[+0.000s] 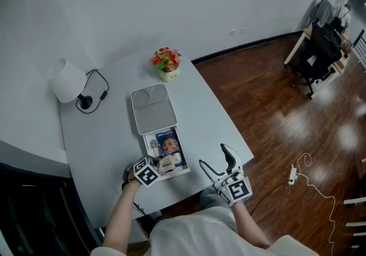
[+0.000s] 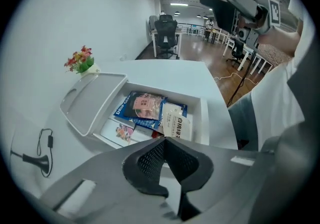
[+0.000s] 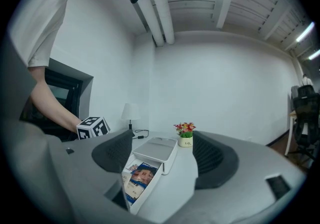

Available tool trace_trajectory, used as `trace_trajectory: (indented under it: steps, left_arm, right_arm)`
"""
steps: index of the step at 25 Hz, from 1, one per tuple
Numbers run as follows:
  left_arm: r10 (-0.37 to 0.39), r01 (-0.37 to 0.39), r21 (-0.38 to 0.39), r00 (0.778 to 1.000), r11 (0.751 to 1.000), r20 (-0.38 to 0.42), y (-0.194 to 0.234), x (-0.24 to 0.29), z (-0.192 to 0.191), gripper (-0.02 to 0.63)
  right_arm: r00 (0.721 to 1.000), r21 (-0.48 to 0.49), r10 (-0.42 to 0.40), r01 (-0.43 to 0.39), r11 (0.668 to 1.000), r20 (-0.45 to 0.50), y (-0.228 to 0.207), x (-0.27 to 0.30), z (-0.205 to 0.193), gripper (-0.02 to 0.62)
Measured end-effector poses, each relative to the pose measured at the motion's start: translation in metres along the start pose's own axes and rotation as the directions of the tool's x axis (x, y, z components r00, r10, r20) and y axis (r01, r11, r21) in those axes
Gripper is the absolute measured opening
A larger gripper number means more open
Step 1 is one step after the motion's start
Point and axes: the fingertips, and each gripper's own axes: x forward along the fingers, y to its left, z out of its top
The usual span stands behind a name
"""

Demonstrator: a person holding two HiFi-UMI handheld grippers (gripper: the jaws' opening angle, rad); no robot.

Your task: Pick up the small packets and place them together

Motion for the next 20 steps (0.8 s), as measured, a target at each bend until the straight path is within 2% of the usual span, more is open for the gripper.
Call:
trace_trajectory:
  steps: [8,12,16,20]
  left_arm:
    - [0.093,-0.084,-0.074,0.986,0.994,0.138,-0.007,-0.051,0.007,0.006]
    - [0.128,-0.097,-0.155,0.969,0.983,0.210,-0.007,-0.075,0.011,0.006]
    - [0.165,-0.128,-0.169,0.960,0.977,0.228,0.003,-0.093,0.011,0.006]
    - [0.198,-0.162,-0.164,0.951,0.973,0.236,0.023,-0.103,0.018,0.006]
  right_arm:
    - [0.999,0.011,0.033,-0.034,0.999,0.015,0.012,0.007,0.003,0.374]
    - [0.998,0.009,0.053,-0.053,0.999,0.031,0.018,0.012,0.011,0.373]
    - [0.997,0.010,0.063,-0.064,0.998,0.043,0.023,0.016,0.016,0.373]
    - [0.995,0.053,0.088,-0.090,0.995,0.042,0.025,0.021,0.016,0.372]
